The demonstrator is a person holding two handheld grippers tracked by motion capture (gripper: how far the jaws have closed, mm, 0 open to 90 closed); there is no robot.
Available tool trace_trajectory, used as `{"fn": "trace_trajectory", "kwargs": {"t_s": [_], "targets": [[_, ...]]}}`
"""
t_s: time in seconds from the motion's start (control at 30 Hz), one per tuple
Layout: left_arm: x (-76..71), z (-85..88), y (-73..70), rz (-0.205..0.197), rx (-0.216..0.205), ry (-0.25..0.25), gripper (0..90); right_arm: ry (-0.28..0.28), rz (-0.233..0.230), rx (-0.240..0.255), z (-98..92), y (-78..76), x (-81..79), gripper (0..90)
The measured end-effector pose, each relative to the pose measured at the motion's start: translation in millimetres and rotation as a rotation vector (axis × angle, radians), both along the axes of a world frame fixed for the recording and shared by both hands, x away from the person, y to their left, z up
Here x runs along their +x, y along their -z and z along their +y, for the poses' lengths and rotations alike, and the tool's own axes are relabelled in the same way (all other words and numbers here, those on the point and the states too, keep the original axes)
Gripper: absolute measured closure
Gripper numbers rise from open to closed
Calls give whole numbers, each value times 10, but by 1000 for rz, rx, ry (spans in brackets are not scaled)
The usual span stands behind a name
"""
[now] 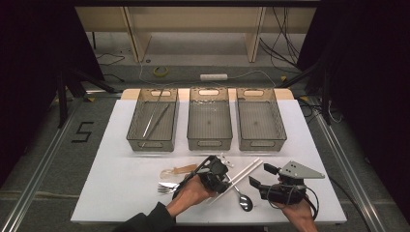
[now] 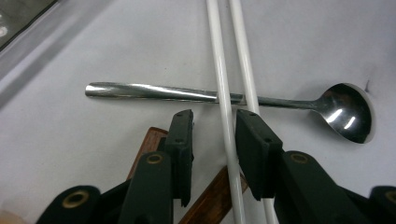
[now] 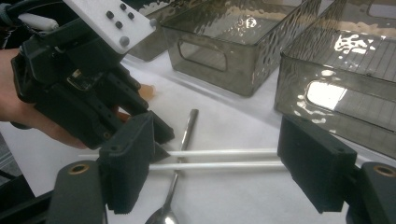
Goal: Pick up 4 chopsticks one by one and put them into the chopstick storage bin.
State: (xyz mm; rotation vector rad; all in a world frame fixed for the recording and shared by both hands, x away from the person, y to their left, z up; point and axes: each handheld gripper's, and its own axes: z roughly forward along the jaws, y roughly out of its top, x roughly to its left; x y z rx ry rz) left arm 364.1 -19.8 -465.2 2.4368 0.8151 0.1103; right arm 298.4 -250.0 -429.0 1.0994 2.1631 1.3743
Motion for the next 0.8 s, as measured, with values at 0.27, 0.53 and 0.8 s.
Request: {"fn": "trace_trajectory", "kwargs": {"t_s": [0.27, 0.53, 0.8], "targets": [[24, -4, 35, 15, -6, 3, 739, -1, 1, 0, -2, 2, 1, 283], [46, 5, 55, 22, -6, 4, 829, -2, 0, 0, -1, 1, 0, 283], [40, 17, 62, 8, -22, 8, 848, -3, 0, -2, 1, 1, 0, 283]]}}
